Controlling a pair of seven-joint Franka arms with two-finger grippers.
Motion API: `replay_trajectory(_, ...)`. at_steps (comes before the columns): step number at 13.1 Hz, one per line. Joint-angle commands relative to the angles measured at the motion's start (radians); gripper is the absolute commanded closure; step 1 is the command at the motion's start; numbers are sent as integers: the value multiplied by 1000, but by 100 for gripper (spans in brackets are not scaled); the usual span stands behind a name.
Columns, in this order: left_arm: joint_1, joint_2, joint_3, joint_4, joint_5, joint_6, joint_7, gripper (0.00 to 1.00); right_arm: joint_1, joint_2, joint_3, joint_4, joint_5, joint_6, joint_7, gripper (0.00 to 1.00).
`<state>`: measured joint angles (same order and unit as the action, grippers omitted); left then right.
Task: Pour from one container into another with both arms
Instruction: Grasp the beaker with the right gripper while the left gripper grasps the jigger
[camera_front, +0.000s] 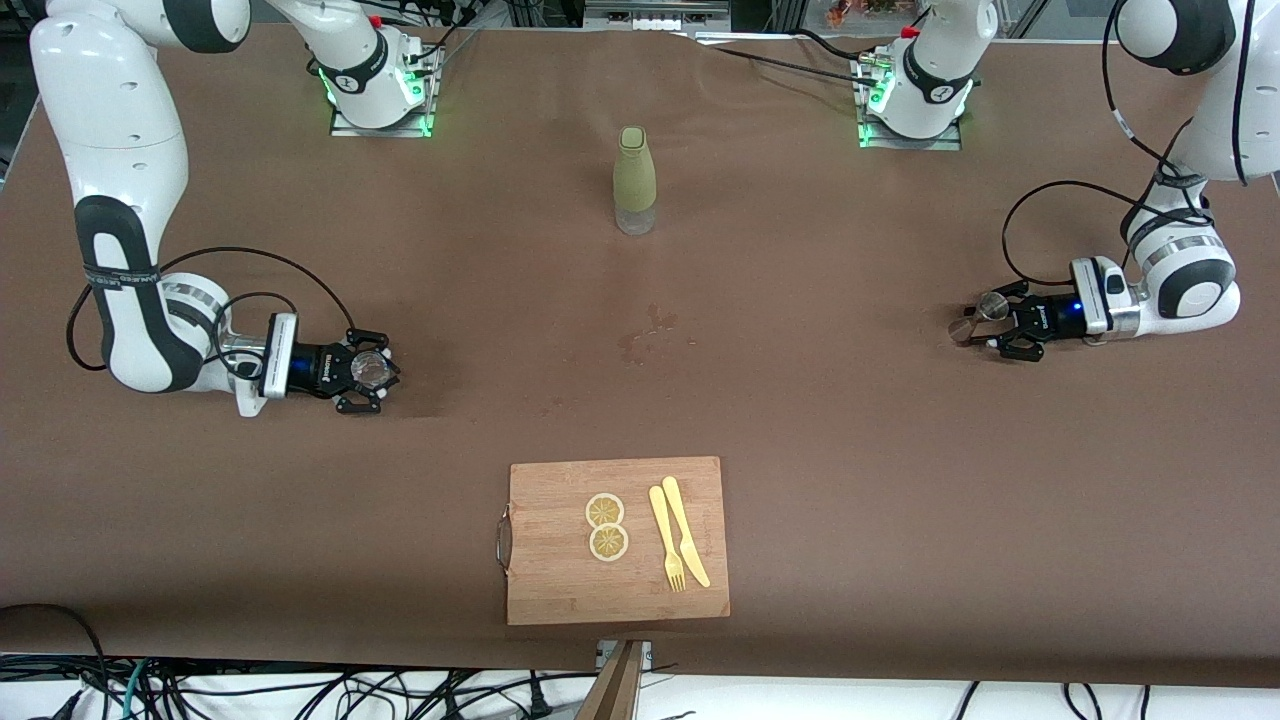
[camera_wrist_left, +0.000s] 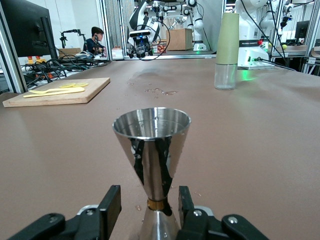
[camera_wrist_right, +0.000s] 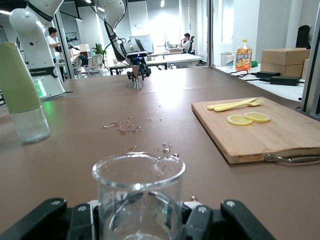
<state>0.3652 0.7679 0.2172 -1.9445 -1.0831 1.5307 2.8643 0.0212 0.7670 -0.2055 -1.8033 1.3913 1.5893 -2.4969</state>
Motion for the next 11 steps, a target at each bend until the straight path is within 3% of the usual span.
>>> replay_trajectory(1,8,25,18,-11,6,-30,409,66,0,-3,-2,7,20,-5,29,100)
replay_trajectory(4,9,25,18,-14,6,-40,409,70,0,-2,-2,7,20,-12,30,100)
replay_trajectory(5,11,24,18,-14,6,-43,411,81,2,-3,-2,16,20,-12,39,100)
replay_trajectory(6,11,25,19,-16,5,-44,409,85,2,-3,-2,27,17,-14,65,100)
replay_trajectory(7,14,25,19,-16,5,-44,409,100,2,-6,0,30,15,-14,81,100)
replay_trajectory(11,21,21,25,-25,0,-43,382,100,51,-43,0,42,12,-14,157,100)
